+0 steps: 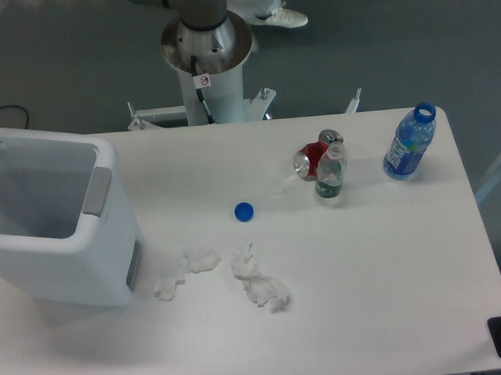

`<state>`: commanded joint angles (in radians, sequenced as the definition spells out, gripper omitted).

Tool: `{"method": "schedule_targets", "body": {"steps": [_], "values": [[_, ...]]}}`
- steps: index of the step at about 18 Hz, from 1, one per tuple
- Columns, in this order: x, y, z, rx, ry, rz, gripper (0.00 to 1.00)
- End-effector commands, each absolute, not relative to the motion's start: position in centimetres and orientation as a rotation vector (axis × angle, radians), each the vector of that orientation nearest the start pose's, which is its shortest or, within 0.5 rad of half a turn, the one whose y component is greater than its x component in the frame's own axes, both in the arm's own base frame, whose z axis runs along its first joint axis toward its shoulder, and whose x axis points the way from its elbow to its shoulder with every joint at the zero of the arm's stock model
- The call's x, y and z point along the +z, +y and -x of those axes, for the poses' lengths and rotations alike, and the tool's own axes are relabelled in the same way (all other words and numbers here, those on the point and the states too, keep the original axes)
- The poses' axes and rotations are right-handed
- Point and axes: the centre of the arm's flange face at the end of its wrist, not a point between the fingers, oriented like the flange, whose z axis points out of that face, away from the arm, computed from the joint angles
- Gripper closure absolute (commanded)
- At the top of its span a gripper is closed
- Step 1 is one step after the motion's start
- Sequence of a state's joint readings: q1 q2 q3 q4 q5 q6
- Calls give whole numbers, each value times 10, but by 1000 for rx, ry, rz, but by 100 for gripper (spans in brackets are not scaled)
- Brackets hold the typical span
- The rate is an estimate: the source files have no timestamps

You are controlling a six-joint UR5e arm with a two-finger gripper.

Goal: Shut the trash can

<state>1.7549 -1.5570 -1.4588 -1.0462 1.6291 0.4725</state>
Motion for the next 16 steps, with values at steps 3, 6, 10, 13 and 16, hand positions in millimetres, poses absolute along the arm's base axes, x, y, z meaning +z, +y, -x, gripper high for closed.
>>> {"method": "schedule_targets", "body": {"steps": [3,6,10,13,16], "values": [[619,536,-18,353,311,2504,100],[613,536,-13,354,299,2517,100],[602,537,9,361,257,2546,100],[593,539,20,360,235,2566,100],[582,539,34,356,206,2590,100]]}}
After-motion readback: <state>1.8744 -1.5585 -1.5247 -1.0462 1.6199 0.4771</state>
